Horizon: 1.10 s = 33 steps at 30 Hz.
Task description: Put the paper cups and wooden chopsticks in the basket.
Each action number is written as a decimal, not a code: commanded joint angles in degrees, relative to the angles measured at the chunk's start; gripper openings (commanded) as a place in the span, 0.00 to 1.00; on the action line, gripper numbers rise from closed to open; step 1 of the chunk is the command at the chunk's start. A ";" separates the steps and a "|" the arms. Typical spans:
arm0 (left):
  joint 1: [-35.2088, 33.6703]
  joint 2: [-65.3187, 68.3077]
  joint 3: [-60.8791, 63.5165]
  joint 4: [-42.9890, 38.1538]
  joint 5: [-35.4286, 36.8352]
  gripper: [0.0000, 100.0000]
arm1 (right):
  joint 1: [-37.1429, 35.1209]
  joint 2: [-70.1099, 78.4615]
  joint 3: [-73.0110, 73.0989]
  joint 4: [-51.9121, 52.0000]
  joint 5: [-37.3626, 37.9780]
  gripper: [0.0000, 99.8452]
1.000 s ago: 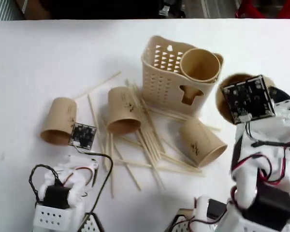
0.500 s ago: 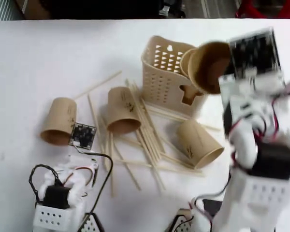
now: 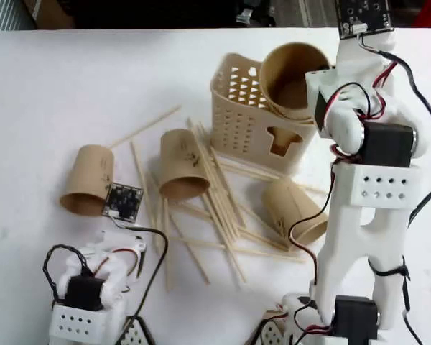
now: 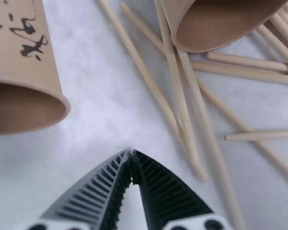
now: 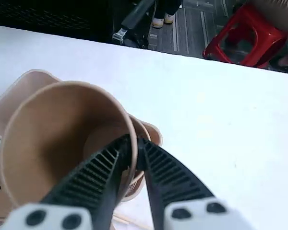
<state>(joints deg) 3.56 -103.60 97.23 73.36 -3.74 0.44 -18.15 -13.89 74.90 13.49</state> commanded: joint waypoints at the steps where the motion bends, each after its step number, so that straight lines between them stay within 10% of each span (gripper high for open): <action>1: 0.31 -0.57 -0.26 0.26 -0.26 0.02 | -0.22 0.22 -2.02 0.84 -2.55 0.02; 9: 0.31 -0.57 -0.26 0.26 -0.26 0.02 | -0.13 -0.84 -5.01 7.69 -1.85 0.19; 18: 0.31 -0.57 -0.26 0.26 -0.26 0.02 | 1.71 -8.04 -8.79 23.60 18.90 0.18; 33: 0.31 -0.57 -0.26 0.26 -0.26 0.02 | 13.41 -31.96 37.54 23.08 56.44 0.18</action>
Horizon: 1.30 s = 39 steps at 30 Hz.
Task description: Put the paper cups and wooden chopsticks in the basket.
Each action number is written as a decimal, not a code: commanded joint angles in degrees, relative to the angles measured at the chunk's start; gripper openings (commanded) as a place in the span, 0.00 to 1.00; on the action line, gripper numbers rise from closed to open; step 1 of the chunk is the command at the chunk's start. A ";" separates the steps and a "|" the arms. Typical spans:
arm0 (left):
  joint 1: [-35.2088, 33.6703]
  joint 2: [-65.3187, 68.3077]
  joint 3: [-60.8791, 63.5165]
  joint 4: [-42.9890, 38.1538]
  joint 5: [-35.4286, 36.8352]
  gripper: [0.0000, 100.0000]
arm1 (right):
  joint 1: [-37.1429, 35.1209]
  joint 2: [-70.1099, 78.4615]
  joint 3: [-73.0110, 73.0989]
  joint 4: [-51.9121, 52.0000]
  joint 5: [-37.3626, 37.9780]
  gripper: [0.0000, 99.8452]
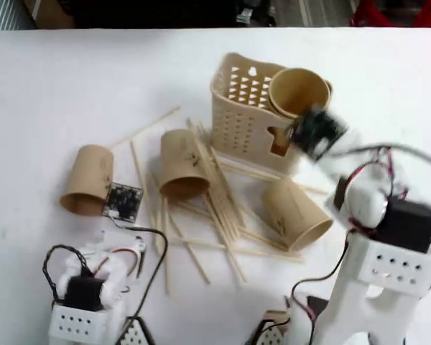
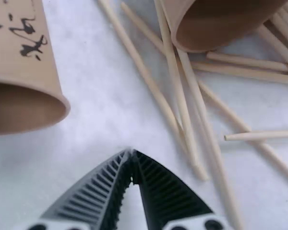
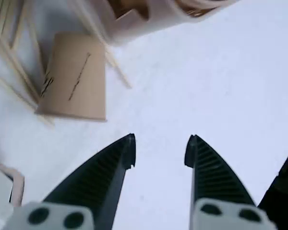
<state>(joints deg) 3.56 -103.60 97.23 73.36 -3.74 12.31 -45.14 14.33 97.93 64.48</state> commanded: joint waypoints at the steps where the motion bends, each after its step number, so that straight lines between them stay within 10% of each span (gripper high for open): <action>1: 0.31 -0.57 -0.26 0.26 -0.26 0.02 | 1.89 -6.73 13.36 -0.75 7.30 0.18; 13: 0.31 -0.57 -0.26 0.26 -0.18 0.02 | 9.71 -24.84 48.97 -18.59 28.75 0.25; 26: 0.31 -0.57 -0.26 0.26 -0.26 0.02 | -0.40 -30.29 59.34 -31.34 15.12 0.25; 39: 0.31 -0.57 -0.26 0.26 -0.18 0.02 | -4.62 -30.55 55.65 -31.08 7.30 0.02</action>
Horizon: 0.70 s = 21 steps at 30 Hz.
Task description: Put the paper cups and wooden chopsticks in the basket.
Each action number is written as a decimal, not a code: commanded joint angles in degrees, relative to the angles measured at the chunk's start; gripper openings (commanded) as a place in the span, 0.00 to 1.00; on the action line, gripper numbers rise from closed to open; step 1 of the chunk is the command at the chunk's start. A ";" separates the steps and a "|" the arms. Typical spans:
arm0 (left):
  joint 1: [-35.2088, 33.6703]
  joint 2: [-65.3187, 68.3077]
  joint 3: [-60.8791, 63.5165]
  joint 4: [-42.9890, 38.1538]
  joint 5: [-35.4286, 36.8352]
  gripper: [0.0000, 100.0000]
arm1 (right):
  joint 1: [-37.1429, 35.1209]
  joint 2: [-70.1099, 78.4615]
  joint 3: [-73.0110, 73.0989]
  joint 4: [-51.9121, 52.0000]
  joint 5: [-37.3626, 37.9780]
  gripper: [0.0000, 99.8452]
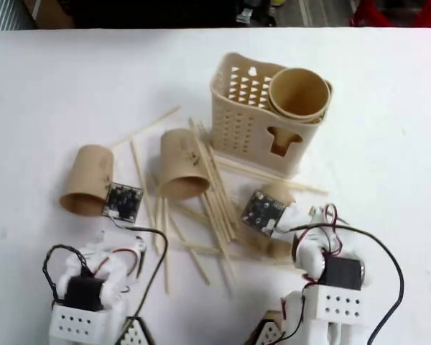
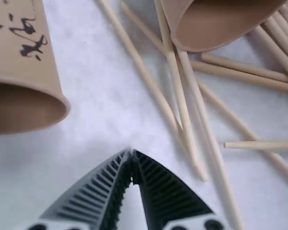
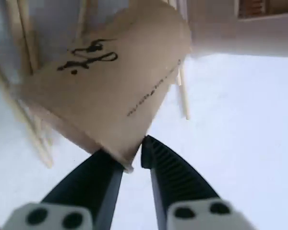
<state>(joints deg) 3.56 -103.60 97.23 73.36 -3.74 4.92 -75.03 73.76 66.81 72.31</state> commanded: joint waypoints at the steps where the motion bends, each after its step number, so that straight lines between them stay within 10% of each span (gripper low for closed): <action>1: 0.31 -0.57 -0.26 0.26 -0.18 0.02 | 3.91 -0.66 -5.01 0.66 -0.53 0.02; 16: -1.63 -0.57 -10.20 1.14 -0.79 0.03 | 5.76 -0.66 -15.47 14.46 -23.30 0.02; 21: -1.71 -0.57 -13.63 -3.78 -12.84 0.03 | 7.16 -0.66 -15.30 12.70 -31.47 0.02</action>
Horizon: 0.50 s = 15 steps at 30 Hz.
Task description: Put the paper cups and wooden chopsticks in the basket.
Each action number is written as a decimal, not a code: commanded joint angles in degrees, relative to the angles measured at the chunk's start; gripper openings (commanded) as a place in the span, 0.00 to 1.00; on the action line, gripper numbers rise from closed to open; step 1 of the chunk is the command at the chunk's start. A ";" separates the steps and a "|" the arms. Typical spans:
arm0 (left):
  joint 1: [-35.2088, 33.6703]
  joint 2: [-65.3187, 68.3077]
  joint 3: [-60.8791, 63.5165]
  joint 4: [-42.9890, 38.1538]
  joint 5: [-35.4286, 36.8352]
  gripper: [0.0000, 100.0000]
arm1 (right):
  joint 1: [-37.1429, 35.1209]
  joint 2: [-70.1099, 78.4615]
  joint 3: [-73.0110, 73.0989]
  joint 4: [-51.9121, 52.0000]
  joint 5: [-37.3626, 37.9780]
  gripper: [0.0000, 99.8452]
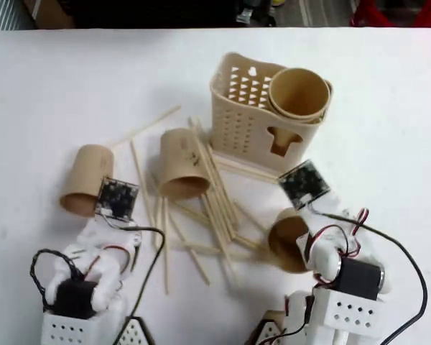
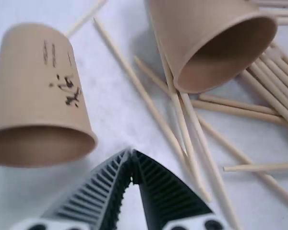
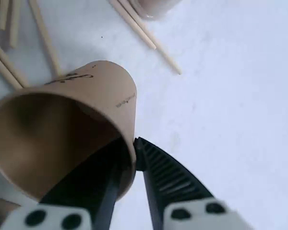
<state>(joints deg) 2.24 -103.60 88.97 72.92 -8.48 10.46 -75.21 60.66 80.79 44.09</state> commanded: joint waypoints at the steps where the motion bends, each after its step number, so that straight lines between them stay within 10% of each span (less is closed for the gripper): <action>1: -0.40 -0.57 -6.68 -3.34 -9.85 0.03 | 2.07 -0.48 -2.20 -1.63 -3.87 0.02; 15: 0.13 6.90 -22.95 -3.60 -20.92 0.19 | 2.68 -0.48 0.18 -3.12 -4.04 0.02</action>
<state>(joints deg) 2.42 -103.52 70.15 70.90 -27.38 12.57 -75.21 60.75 79.21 40.48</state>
